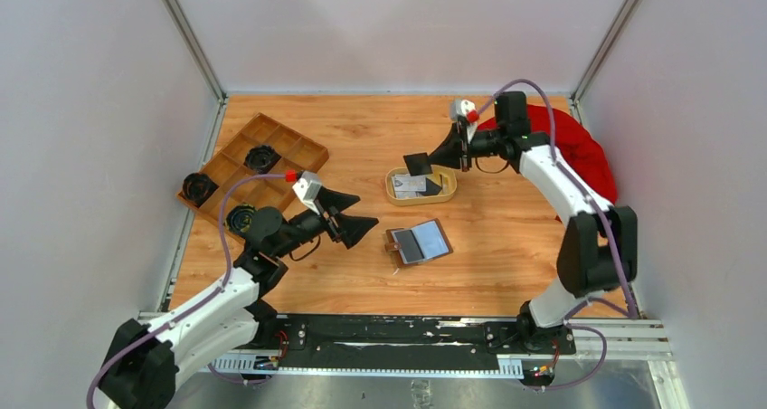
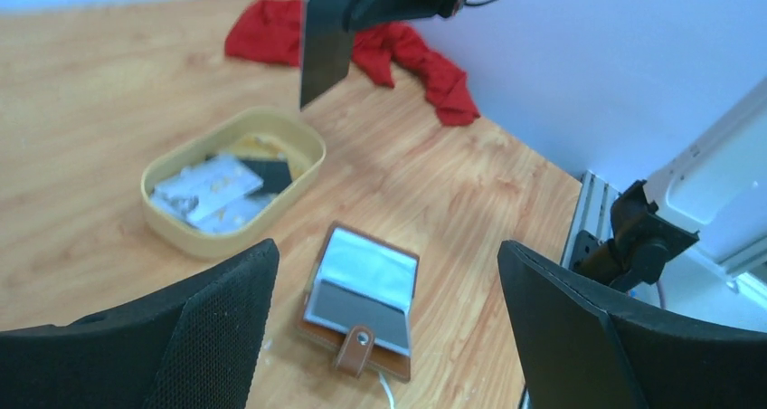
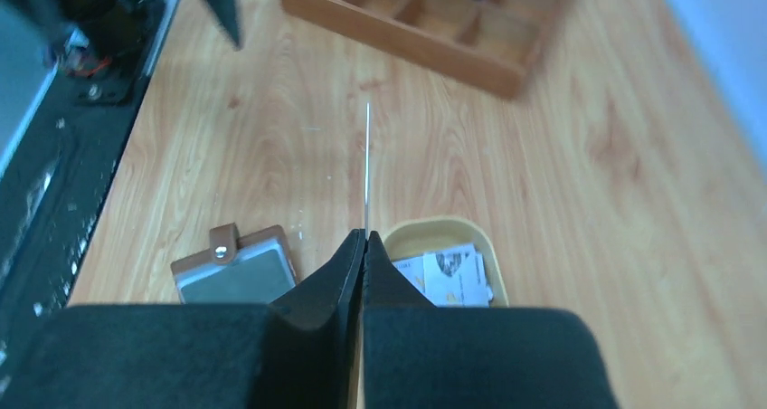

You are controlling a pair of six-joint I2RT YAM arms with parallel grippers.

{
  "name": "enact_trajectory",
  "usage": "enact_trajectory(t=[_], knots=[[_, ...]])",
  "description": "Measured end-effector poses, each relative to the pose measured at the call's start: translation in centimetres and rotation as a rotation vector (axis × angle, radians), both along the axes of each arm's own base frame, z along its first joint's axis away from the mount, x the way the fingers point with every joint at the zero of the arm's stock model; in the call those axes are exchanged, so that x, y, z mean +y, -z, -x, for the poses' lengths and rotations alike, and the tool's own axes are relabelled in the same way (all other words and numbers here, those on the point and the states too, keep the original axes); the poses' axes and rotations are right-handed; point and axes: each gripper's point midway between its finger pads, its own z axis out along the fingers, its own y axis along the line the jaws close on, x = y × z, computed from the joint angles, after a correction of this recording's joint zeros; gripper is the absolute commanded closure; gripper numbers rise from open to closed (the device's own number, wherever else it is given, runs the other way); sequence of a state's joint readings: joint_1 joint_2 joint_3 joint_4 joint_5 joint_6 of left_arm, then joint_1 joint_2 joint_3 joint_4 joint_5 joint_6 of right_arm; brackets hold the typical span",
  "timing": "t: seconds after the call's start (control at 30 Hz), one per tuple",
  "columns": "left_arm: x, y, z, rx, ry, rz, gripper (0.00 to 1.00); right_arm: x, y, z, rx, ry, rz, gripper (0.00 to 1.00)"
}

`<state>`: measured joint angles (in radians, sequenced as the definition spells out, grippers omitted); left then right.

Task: Put the credit cards into the card holder
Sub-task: Pick up the credit card from the storage box, then insert the credit card into the card holder.

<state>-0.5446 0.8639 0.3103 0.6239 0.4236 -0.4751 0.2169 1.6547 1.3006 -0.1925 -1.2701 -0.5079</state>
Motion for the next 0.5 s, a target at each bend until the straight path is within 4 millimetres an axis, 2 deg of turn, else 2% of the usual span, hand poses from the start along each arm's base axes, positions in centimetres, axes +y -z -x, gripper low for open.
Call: enact_trajectory(t=[0.1, 0.17, 0.23, 0.33, 0.5], knots=[[0.2, -2.0, 2.0, -0.154, 0.053, 0.01, 0.02, -0.6, -2.5, 4.2, -0.291, -0.135, -0.03, 1.0], [-0.1, -3.1, 3.5, -0.254, 0.093, 0.009, 0.02, -1.0, -3.2, 6.2, -0.442, -0.2, -0.036, 1.0], [-0.6, -4.0, 5.2, -0.354, 0.138, 0.006, 0.02, -1.4, -3.0, 8.3, -0.548, -0.261, -0.025, 1.0], [-1.4, -4.9, 7.7, -0.498, 0.204, -0.005, 0.02, -2.2, -1.9, 11.7, -0.5, -0.322, -0.012, 1.0], [-2.4, -5.6, 9.8, -0.673, 0.252, -0.035, 0.04, -3.2, -1.2, 17.3, -0.413, -0.371, -0.023, 1.0]])
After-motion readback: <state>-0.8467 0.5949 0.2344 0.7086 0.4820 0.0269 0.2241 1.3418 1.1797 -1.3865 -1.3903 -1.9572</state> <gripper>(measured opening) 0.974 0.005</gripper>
